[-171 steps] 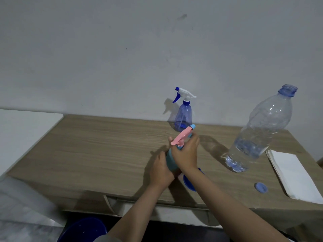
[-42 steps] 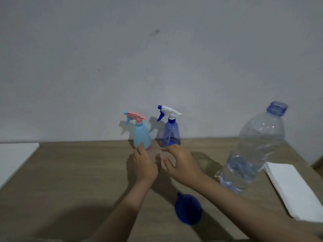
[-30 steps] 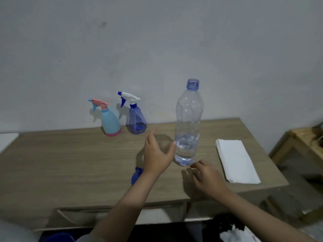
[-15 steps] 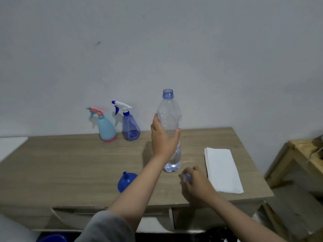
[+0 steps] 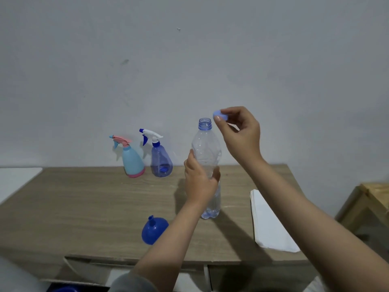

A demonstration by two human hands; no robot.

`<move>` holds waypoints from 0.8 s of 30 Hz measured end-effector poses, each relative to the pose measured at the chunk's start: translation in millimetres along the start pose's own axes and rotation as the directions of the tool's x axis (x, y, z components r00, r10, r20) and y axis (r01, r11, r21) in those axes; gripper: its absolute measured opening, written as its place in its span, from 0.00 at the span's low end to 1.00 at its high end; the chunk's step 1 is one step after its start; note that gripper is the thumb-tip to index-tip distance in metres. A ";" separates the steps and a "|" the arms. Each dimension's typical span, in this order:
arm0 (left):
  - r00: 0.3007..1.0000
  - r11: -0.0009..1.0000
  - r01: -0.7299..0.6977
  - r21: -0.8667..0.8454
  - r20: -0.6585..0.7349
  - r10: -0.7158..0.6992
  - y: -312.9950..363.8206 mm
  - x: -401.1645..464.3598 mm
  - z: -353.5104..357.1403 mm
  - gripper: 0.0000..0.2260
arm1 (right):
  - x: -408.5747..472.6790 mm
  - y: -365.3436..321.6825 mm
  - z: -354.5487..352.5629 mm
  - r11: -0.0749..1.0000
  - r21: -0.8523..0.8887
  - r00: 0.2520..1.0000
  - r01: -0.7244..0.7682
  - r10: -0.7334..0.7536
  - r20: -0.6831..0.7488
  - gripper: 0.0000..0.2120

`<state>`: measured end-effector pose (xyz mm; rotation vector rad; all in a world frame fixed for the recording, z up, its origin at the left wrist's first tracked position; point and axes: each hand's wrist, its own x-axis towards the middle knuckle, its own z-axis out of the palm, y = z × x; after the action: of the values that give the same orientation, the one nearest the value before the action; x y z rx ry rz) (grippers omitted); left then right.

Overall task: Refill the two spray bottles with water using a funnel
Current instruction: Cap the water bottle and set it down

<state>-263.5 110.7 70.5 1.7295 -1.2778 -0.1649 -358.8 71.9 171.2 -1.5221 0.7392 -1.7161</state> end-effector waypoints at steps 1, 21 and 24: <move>1.000 1.000 0.000 -0.001 0.002 0.000 0.2 -0.2 -0.1 0.39 | 3.5 3.0 5.8 1.000 -0.024 1.000 -0.002 0.002 0.022 0.06; 0.999 0.999 0.037 0.015 0.012 -0.037 -0.2 1.5 -0.7 0.39 | 12.7 25.4 29.3 0.966 0.064 0.956 -0.249 0.234 0.179 0.18; 0.999 1.000 0.027 0.016 0.018 -0.027 -0.9 1.6 -1.3 0.39 | 11.4 27.2 28.4 0.971 0.001 0.944 -0.238 0.231 0.236 0.13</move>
<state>-261.5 110.2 71.2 1.7629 -1.2723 -0.1874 -327.5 48.0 159.9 -1.5181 0.7350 -1.3394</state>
